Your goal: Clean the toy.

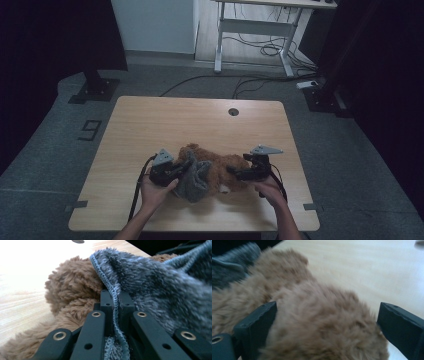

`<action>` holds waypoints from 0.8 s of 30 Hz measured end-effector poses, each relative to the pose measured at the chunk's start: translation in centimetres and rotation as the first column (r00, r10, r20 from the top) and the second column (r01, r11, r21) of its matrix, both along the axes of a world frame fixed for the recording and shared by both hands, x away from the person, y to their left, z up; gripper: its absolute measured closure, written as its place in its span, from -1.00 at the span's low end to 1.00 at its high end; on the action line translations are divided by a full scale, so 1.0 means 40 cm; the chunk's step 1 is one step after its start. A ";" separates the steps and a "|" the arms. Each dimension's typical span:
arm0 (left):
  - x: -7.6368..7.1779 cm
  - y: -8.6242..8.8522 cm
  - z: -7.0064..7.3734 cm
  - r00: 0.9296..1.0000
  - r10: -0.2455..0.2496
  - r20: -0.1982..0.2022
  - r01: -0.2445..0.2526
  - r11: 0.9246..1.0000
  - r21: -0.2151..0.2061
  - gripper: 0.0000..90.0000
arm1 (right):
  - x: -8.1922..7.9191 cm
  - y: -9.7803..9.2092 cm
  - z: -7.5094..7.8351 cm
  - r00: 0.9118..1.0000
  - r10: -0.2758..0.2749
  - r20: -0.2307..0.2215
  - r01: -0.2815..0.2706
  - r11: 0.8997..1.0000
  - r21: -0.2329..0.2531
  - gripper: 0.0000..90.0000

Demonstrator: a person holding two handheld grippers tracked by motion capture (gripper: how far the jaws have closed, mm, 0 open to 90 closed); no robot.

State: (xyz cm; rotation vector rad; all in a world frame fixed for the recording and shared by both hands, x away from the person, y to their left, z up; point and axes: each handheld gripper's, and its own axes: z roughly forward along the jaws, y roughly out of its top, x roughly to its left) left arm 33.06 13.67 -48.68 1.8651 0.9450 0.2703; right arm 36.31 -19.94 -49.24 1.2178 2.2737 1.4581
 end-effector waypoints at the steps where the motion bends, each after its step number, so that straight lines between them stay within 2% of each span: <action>1: -0.003 0.000 -0.001 1.000 -0.001 0.001 0.001 1.000 -0.002 0.88 | -0.004 0.000 -0.005 1.000 -0.004 -0.025 0.004 1.000 -0.001 -0.93; 7: -0.022 0.005 -0.011 1.000 -0.011 0.002 0.011 1.000 -0.010 0.88 | -0.029 0.004 -0.046 0.989 0.001 -0.145 0.000 1.000 0.007 -0.91; 9: -0.023 0.007 -0.014 1.000 -0.008 0.007 0.008 1.000 -0.011 0.88 | -0.032 0.009 -0.055 0.989 0.001 -0.149 0.001 1.000 0.008 -0.84; 16: -0.018 0.007 -0.018 1.000 0.009 0.013 -0.009 1.000 -0.023 0.88 | -0.037 0.022 -0.056 0.998 0.009 -0.070 -0.011 0.999 -0.033 -0.33; 20: -0.025 0.015 -0.019 1.000 0.016 0.016 -0.015 0.999 -0.035 0.88 | -0.028 0.024 -0.062 0.999 0.033 0.009 -0.032 0.999 -0.033 -0.14; 24: -0.026 0.029 -0.016 1.000 0.026 0.007 -0.025 0.998 -0.051 0.87 | -0.016 0.041 -0.063 0.995 0.025 0.101 -0.019 0.998 -0.059 0.00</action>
